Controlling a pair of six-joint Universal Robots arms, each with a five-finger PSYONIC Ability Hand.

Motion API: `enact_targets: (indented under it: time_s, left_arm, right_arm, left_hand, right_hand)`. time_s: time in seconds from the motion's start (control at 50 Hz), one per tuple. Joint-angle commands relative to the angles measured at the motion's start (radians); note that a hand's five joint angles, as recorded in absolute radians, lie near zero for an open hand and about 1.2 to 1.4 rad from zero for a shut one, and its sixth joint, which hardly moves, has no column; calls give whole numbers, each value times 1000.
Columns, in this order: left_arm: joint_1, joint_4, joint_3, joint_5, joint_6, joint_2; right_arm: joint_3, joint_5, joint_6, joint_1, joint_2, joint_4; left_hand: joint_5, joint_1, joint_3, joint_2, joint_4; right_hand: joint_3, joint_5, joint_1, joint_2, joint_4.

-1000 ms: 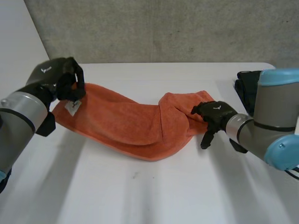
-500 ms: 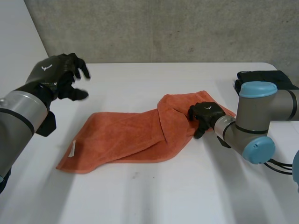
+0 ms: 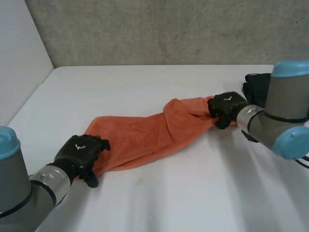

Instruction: Fold the laundry.

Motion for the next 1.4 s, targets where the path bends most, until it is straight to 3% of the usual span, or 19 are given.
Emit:
enact_targets:
  time_s: [0.02, 0.22, 0.48, 0.64, 0.7, 0.78, 0.94, 1.04, 1.16, 1.28, 1.4]
  left_arm:
    - [21, 92, -21, -2, 5, -28]
    - [18, 146, 22, -10, 23, -153]
    - [24, 170, 51, -13, 141, -220]
    - [27, 190, 63, -14, 143, -245]
    - [27, 193, 74, -25, 144, -252]
    - [24, 190, 89, -59, 143, -239]
    - [32, 180, 126, -93, 131, 36]
    - [38, 180, 173, -89, 100, 232]
    - [38, 160, 209, -83, 55, 295]
    - [27, 158, 215, -83, 57, 159]
    - [30, 153, 321, -93, 57, -97]
  right_arm:
    - [95, -3, -40, -5, -147, 49]
    - [220, -44, -40, -10, -263, 49]
    - [263, -58, -41, -11, -309, 49]
    - [280, -58, -41, -13, -326, 49]
    - [288, -58, -43, -13, -339, 49]
    - [294, -57, -61, -13, -365, 63]
    - [248, -43, -253, -42, -490, 186]
    - [168, -37, -296, -59, -564, 227]
    - [107, -35, -296, -59, -586, 246]
    - [119, -37, -297, -59, -544, 282]
    - [84, -35, -270, -48, -327, 322]
  left_hand:
    - [155, 170, 164, 163, 163]
    - [190, 206, 200, 199, 198]
    - [258, 273, 267, 266, 265]
    - [577, 593, 587, 586, 585]
    - [947, 962, 956, 955, 954]
    - [956, 972, 966, 965, 964]
    - [956, 972, 966, 965, 964]
    - [956, 972, 966, 965, 964]
    - [956, 972, 966, 965, 964]
    - [956, 972, 966, 965, 964]
    - [956, 972, 966, 965, 964]
  right_hand:
    - [215, 245, 412, 235, 209]
    - [215, 245, 412, 235, 209]
    - [215, 245, 412, 235, 209]
    - [215, 245, 412, 235, 209]
    - [215, 245, 412, 235, 209]
    - [215, 245, 412, 235, 209]
    - [215, 245, 412, 235, 209]
    - [215, 245, 412, 235, 209]
    - [215, 245, 412, 235, 209]
    - [215, 245, 412, 235, 209]
    - [215, 245, 412, 235, 209]
